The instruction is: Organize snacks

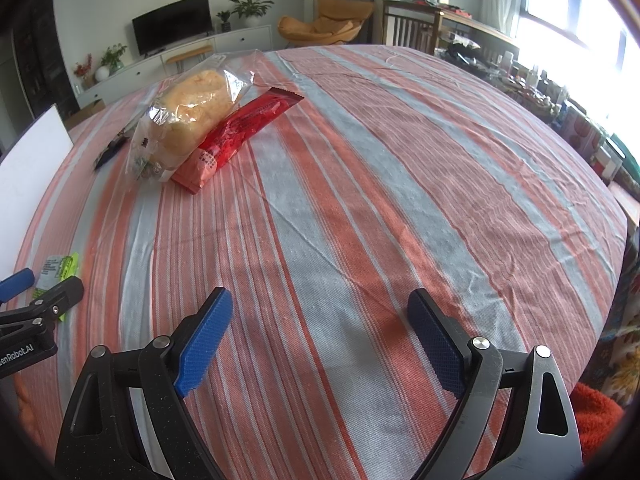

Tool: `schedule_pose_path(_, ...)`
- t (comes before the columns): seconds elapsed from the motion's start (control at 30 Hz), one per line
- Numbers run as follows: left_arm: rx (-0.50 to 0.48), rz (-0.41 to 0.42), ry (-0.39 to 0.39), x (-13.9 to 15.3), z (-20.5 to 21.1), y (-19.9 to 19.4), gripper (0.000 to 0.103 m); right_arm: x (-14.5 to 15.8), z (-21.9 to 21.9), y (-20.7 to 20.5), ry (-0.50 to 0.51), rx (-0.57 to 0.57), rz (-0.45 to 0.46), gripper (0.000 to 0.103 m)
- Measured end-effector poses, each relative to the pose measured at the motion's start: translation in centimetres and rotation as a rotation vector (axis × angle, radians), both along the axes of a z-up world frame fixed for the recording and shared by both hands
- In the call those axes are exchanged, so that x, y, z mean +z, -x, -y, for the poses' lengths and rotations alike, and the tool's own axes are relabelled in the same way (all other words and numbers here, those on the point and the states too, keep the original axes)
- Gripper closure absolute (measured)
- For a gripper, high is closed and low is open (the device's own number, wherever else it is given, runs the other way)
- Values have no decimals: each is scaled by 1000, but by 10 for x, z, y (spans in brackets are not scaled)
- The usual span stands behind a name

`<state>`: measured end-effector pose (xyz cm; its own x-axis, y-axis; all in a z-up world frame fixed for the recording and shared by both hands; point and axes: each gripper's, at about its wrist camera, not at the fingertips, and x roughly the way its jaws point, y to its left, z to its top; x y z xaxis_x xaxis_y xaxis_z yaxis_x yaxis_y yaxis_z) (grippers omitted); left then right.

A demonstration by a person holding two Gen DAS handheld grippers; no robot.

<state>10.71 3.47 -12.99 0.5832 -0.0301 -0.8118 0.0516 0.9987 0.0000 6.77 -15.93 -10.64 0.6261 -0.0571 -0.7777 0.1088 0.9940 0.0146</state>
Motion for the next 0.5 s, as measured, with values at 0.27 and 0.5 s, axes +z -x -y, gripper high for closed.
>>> schedule_pose_path(0.27,0,0,2,0,0,-1,0,0,1,0,-5,0,-1,11)
schedule_pose_path(0.5,0,1,2,0,0,0,0,9,63,-18,-218,-186,21,13)
